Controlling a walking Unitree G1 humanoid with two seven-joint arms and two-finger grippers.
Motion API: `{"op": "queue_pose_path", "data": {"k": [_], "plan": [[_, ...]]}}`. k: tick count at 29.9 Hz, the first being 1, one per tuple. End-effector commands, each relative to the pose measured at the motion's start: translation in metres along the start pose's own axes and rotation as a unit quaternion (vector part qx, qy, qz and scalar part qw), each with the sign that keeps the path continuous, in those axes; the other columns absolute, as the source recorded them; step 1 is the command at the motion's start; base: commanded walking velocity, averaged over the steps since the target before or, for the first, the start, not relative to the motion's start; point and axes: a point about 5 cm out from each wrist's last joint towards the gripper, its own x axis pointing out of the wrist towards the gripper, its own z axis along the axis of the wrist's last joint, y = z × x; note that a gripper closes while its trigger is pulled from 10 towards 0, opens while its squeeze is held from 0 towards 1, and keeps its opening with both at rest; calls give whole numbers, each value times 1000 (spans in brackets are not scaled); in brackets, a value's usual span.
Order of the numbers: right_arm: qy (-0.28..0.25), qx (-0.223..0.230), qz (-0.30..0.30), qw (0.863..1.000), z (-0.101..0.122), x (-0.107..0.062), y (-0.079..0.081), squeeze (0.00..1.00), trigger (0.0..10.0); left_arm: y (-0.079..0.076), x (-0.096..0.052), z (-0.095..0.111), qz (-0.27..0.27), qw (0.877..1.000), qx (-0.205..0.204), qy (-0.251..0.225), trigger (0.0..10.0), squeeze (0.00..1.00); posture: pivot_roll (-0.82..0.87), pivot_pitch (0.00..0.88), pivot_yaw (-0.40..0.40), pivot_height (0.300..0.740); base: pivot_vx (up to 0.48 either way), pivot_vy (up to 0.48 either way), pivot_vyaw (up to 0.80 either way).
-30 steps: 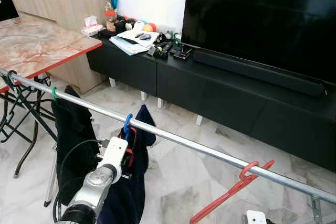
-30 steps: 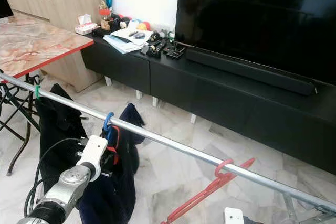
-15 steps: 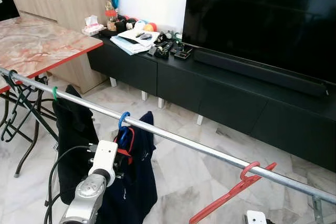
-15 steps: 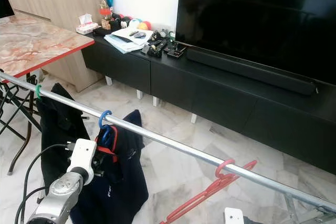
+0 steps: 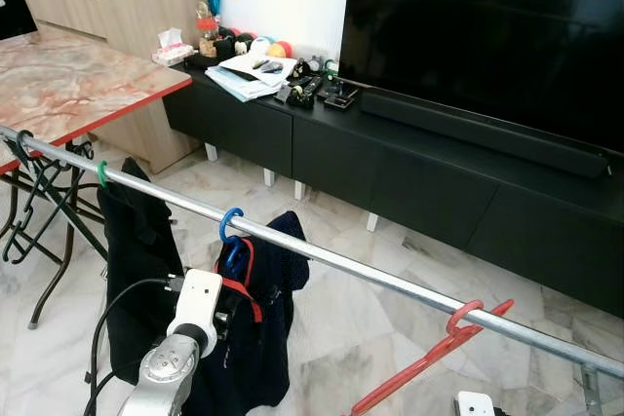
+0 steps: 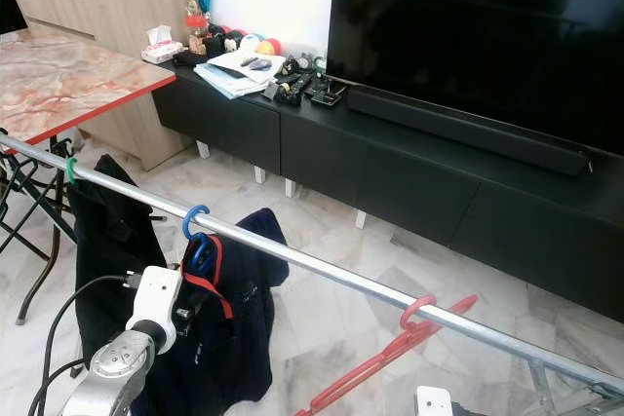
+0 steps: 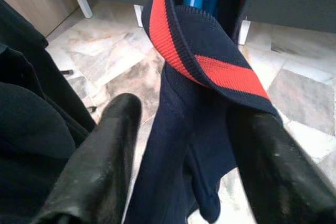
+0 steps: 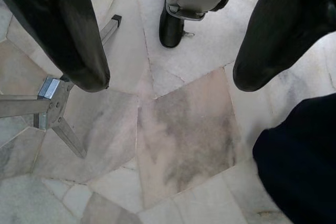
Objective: Hang hanger
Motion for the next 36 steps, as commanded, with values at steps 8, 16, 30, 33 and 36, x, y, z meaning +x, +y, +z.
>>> {"op": "queue_pose_path", "data": {"k": [8,16,30,33,36], "plan": [[2,-2,-1,1000,0,0,1,0,10000,1,-1,10,6,1000,-16,-22,10000,1000,64,0,-13,740,0,0,0],[1,-1,-1,1000,1,0,0,0,10000,8,-17,25,17,995,-43,-85,10000,0,65,0,-15,740,0,0,0],[-1,-3,-5,1000,4,0,-1,0,10000,56,-74,4,123,990,-1,-67,10000,0,92,0,-20,740,0,0,0],[-1,-3,-4,1000,4,1,-1,0,10000,60,-75,-33,122,992,27,29,10000,0,87,0,-20,740,0,0,0],[-2,-1,-5,1000,4,1,0,0,10000,47,-77,-72,71,989,36,123,10000,0,86,0,-16,740,0,0,0]]}}
